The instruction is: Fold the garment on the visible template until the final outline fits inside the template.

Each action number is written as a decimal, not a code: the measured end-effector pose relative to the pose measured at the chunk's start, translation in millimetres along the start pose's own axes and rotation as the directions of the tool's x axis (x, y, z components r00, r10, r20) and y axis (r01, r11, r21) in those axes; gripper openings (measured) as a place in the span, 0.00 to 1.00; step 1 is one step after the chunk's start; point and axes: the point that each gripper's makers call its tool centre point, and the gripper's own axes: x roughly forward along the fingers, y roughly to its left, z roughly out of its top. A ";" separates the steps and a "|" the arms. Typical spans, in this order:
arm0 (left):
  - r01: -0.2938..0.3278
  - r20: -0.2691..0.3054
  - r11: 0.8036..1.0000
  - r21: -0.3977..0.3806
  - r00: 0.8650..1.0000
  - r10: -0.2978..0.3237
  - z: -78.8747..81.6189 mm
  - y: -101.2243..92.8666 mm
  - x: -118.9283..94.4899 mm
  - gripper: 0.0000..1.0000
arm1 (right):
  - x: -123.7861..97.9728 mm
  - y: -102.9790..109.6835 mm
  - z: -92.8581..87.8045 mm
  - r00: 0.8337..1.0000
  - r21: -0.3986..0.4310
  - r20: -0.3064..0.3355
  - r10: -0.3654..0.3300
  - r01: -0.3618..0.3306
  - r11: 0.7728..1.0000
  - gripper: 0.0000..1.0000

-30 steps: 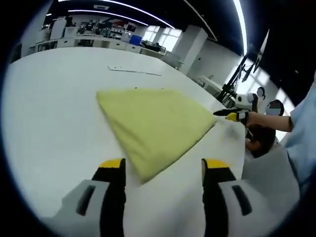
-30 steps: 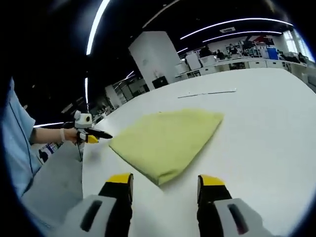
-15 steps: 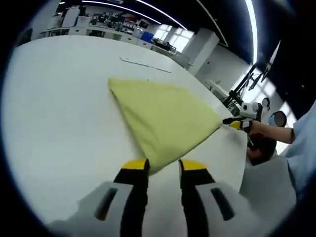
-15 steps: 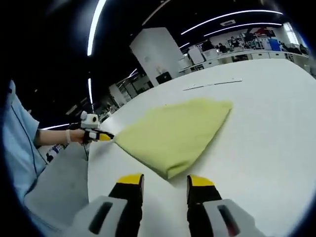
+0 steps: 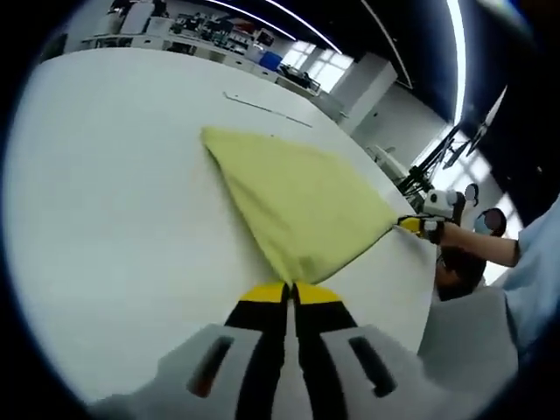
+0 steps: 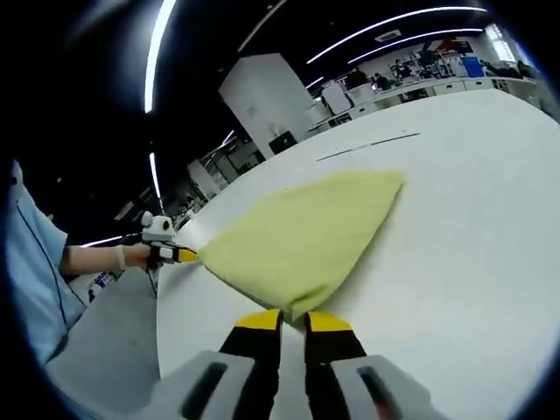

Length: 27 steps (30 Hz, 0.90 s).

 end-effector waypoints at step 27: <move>-0.006 -0.011 1.000 -0.003 1.000 0.006 -7.2 -1.7 -13.3 0.00 | -25.8 2.5 -11.5 0.996 -0.137 -0.084 0.007 -0.019 0.990 0.00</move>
